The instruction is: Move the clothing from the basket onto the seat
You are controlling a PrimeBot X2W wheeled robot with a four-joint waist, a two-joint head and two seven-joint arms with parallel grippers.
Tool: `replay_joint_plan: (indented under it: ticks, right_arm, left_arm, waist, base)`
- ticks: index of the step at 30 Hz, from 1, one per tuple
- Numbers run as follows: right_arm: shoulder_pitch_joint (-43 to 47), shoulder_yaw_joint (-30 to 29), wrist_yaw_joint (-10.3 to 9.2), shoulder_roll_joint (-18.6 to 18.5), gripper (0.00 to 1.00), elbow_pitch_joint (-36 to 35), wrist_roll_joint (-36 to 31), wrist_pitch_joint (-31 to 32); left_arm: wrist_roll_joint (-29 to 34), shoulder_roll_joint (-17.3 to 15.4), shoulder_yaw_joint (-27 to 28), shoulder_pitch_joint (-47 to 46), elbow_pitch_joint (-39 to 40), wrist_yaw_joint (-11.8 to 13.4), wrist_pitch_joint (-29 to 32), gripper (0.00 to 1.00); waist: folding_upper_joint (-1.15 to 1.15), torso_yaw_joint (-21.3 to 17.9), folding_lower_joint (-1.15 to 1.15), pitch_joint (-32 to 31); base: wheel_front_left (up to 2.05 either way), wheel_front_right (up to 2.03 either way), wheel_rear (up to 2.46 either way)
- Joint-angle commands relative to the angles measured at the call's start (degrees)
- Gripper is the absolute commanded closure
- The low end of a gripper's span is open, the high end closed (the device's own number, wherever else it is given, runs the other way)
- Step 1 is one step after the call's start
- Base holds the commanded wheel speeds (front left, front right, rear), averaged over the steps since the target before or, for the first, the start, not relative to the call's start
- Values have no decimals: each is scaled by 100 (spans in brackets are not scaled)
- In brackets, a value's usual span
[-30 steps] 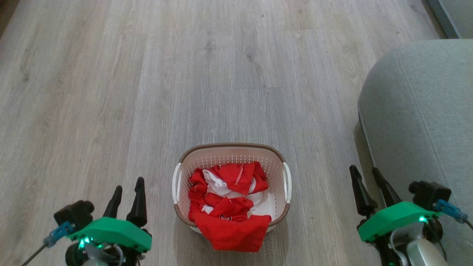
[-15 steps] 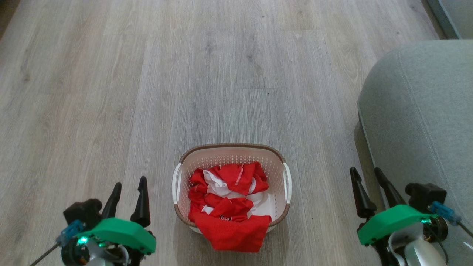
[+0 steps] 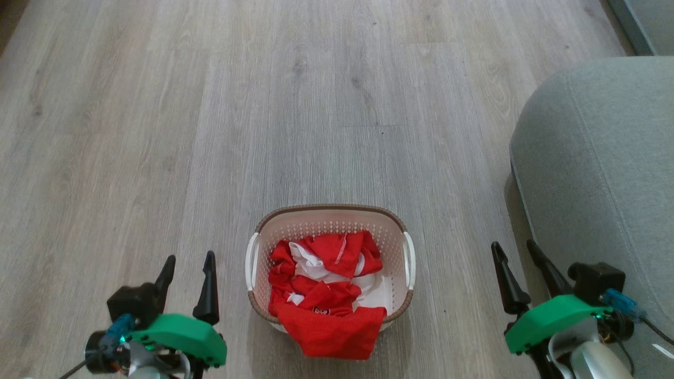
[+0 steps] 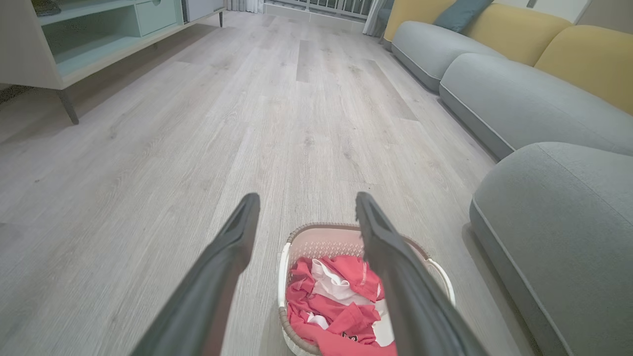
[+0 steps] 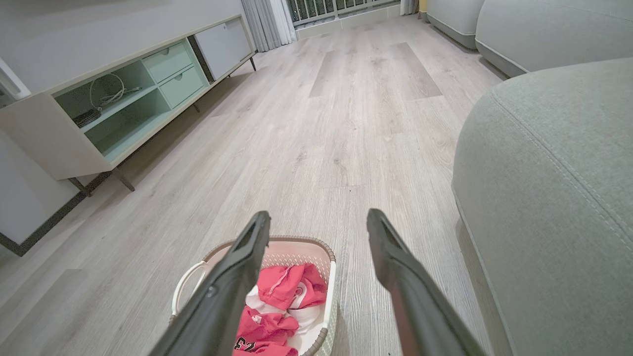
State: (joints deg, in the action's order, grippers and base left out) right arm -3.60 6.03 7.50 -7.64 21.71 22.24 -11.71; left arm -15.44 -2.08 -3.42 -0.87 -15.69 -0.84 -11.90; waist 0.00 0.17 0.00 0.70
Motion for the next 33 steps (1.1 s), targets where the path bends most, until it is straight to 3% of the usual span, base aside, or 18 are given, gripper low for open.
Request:
replay_joint_plan:
  ticks: [1, 13, 33]
  right_arm:
    - [-310, 147, -1, -141, 0, -137, -108, -121]
    - [-396, 330, -1, -285, 0, -11, -747, -324]
    - [-407, 293, -1, -282, 0, 25, -687, -329]
  left_arm:
    - [200, -71, 136, -176, 177, 8, -103, 0]
    - [869, -79, 89, -186, 145, 20, -305, 0]
    - [769, -80, 113, -208, 79, -22, -309, 0]
  waist:
    - [0, 2, 0, 3]
    - [0, 0, 0, 45]
    - [0, -43, 0, 93]
  base:
    - [0, 0, 0]
    - [0, 0, 0]
    - [0, 0, 0]
